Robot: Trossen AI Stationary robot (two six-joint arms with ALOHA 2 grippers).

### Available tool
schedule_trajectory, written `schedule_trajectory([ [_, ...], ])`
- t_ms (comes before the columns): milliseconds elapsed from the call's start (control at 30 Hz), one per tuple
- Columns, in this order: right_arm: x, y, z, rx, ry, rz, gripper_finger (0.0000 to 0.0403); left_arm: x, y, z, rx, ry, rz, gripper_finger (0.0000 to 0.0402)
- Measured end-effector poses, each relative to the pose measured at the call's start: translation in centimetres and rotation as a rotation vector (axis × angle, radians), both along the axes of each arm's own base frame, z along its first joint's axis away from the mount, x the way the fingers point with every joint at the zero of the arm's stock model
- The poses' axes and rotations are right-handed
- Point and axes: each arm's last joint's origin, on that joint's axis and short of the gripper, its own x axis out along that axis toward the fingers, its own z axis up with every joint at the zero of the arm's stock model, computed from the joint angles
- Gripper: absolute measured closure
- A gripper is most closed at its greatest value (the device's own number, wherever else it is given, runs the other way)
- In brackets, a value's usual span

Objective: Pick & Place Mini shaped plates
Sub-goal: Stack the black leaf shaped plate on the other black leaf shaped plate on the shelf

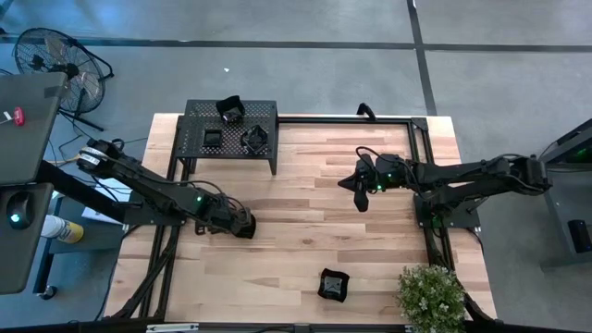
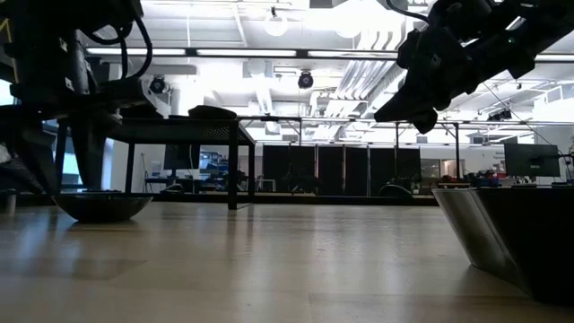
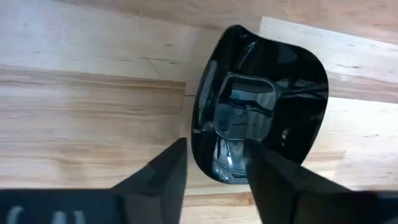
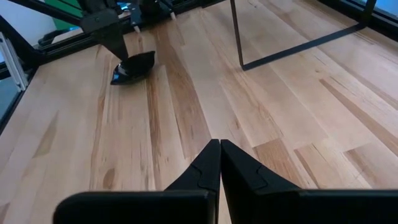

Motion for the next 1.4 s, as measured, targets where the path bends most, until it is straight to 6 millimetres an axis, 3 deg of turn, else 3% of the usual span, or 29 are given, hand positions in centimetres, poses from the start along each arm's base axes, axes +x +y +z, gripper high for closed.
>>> schedule_trajectory([
  [133,0.0,0.0,0.0,-0.001,0.000,-0.001,0.0396,0.0,0.0,0.0,-0.003,0.001,-0.001,0.0208],
  [267,0.0,0.0,0.0,-0.007,0.002,0.001,0.0396,-0.1,0.1,-0.3,0.018,-0.006,0.013,0.0208],
  [767,0.0,-0.1,0.0,-0.021,0.006,-0.026,0.0396,-0.4,0.2,-1.3,0.034,-0.016,-0.020,0.0383],
  [933,0.0,-0.1,0.0,-0.022,0.007,-0.030,0.0396,-0.5,0.3,-0.9,0.038,-0.035,-0.033,0.0394],
  [1033,0.0,-0.1,-0.1,-0.021,0.009,-0.030,0.0396,-0.7,0.4,0.4,0.043,-0.092,-0.060,0.0399],
  [1167,0.0,-0.1,-0.1,-0.021,0.011,-0.030,0.0396,-1.3,0.8,4.0,0.086,-0.181,-0.082,0.0400],
  [1400,0.0,-0.1,-0.1,-0.022,0.010,-0.030,0.0396,-2.8,4.3,11.5,0.240,-0.270,-0.133,0.0401],
])
